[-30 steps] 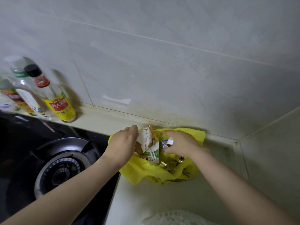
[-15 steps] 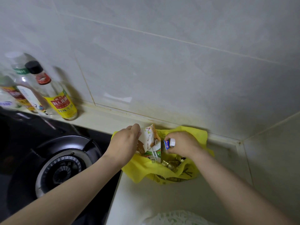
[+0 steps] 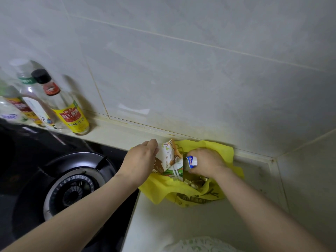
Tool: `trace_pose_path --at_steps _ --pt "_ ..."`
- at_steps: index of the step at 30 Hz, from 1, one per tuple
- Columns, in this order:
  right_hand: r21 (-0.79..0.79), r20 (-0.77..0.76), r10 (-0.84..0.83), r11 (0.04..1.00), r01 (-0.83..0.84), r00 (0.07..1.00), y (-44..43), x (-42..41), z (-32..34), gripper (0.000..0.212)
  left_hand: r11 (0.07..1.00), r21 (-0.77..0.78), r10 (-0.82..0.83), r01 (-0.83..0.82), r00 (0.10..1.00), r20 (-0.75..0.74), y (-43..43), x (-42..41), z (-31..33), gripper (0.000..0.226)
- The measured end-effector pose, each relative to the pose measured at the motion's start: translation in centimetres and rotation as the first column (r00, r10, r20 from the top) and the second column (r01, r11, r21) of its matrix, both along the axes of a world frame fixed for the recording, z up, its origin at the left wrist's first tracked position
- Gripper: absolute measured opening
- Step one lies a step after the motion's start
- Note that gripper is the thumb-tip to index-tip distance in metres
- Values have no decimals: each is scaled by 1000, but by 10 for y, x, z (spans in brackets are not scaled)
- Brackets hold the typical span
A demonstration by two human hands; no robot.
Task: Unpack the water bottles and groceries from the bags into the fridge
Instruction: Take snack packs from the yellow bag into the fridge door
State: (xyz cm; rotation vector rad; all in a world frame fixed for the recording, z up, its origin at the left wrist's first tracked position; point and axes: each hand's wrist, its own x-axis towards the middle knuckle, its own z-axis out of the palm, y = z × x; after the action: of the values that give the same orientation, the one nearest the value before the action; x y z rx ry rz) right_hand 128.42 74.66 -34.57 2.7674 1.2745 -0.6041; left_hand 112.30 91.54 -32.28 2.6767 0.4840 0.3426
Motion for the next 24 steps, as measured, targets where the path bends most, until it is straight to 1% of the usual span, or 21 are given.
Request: trace_pose_path --at_steps 4,7,10,13,15,17,19,21,23,24 --pt "45 -76 -55 997 59 996 -9 -3 14 35 1000 -9 -1 2 1000 23 -2 -2 3 38" --pt "122 -97 -98 987 109 990 -18 -12 29 37 998 -58 14 -12 999 30 -6 -2 7 29" --pt "228 -90 -141 961 158 986 -28 -24 40 43 983 -158 100 -92 994 45 -10 -3 16 20" --pt "292 -139 -210 925 243 968 -36 -35 53 44 961 -249 150 -122 984 97 -15 -9 33 17" --pt "342 -170 -244 894 289 955 -41 -44 64 50 949 -292 167 -121 976 139 -19 -14 46 16" --pt "408 -212 -275 847 341 938 -45 -54 77 52 925 -353 212 -136 960 184 -25 -18 61 16" --pt "475 -279 -308 779 410 909 -48 -65 90 52 890 -428 272 -155 936 225 -30 -23 76 18" --pt "535 -352 -339 692 485 872 -52 -76 102 47 867 -470 311 -165 917 252 -34 -31 91 18" --pt "590 -420 -355 593 549 835 -54 -89 117 36 853 -493 341 -167 896 285 -38 -40 104 19" --pt "615 -451 -356 541 574 818 -55 -96 125 36 849 -500 357 -172 884 302 -39 -46 109 19"
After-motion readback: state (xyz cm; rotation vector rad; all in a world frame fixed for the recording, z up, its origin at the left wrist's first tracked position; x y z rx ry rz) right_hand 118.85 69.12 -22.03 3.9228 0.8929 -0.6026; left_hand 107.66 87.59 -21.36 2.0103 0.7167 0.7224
